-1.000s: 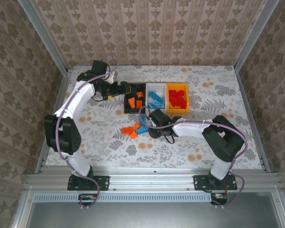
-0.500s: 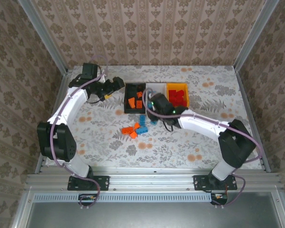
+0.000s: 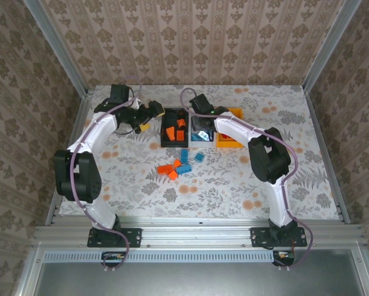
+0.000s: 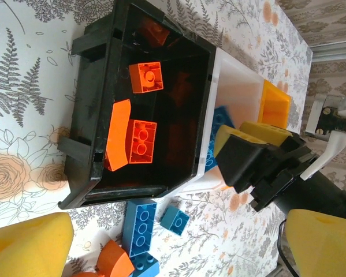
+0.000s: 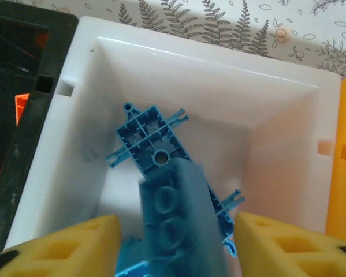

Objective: Sort the legos into containers by color

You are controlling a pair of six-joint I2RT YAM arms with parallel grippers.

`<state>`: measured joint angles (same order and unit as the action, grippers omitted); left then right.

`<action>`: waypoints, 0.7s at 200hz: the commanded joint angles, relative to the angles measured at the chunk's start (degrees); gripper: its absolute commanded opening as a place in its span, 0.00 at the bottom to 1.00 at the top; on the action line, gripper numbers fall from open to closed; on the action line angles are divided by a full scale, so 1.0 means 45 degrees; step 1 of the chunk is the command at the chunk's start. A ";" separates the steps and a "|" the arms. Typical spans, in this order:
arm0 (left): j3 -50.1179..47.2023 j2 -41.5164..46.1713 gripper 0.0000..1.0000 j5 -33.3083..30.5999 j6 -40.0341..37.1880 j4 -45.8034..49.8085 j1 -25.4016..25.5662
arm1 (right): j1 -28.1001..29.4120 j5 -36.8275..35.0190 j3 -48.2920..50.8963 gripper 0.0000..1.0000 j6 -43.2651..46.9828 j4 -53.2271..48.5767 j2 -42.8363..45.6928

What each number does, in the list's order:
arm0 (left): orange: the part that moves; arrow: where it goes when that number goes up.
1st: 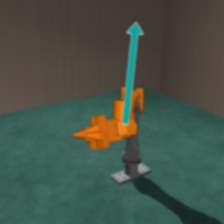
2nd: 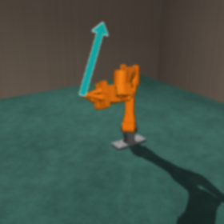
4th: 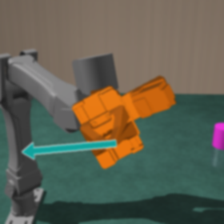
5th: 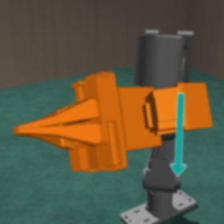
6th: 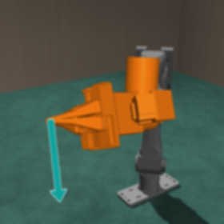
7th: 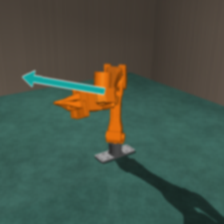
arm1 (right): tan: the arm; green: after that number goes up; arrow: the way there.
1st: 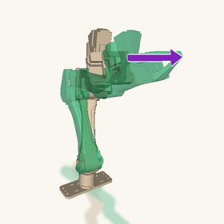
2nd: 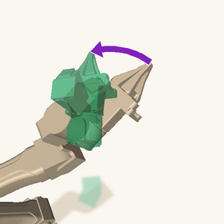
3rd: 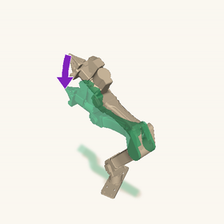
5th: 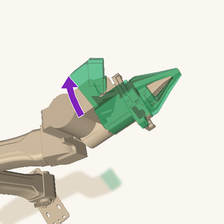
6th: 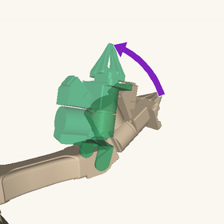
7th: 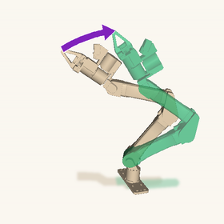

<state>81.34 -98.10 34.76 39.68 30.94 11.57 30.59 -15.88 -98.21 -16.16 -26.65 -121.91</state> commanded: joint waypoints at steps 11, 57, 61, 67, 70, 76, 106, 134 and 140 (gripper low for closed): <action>-0.0155 0.0063 0.96 0.0361 0.0353 -0.0319 -0.0053 | 0.0681 -0.0087 0.0923 0.63 0.0257 0.0424 0.2446; -0.0248 0.0018 0.96 0.0361 0.0400 -0.0413 0.0060 | 0.2626 -0.1974 0.5372 0.68 -0.2003 0.1804 0.5324; -0.0259 0.0003 0.96 0.0361 0.0396 -0.0425 0.0079 | 0.2759 -0.2054 0.5675 0.69 -0.2271 0.1873 0.5382; -0.0263 -0.0024 0.96 0.0361 0.0389 -0.0430 0.0128 | 0.2900 -0.2096 0.6076 0.70 -0.2717 0.1962 0.5428; -0.0278 -0.0033 0.96 0.0361 0.0404 -0.0423 0.0148 | 0.2977 -0.2099 0.6243 0.71 -0.2905 0.2017 0.5411; -0.0283 -0.0071 0.96 0.0361 0.0401 -0.0449 0.0194 | 0.3078 -0.2061 0.6500 0.72 -0.3166 0.2097 0.5325; -0.0246 -0.0269 0.96 0.0361 0.0362 -0.0413 0.0483 | 0.3188 -0.1833 0.6519 0.74 -0.3903 0.1735 0.4274; -0.0132 -0.0252 0.96 0.0361 0.0207 -0.0272 0.0583 | 0.3152 -0.1621 0.6044 0.74 -0.3733 0.1430 0.3504; -0.0136 -0.0240 0.96 0.0361 0.0177 -0.0246 0.0592 | 0.3148 -0.1613 0.5906 0.74 -0.3743 0.1313 0.3302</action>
<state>80.64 -98.74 35.42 40.80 29.74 13.91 45.08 -22.35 -69.28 -30.94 -18.52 -104.97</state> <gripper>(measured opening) 0.962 0.742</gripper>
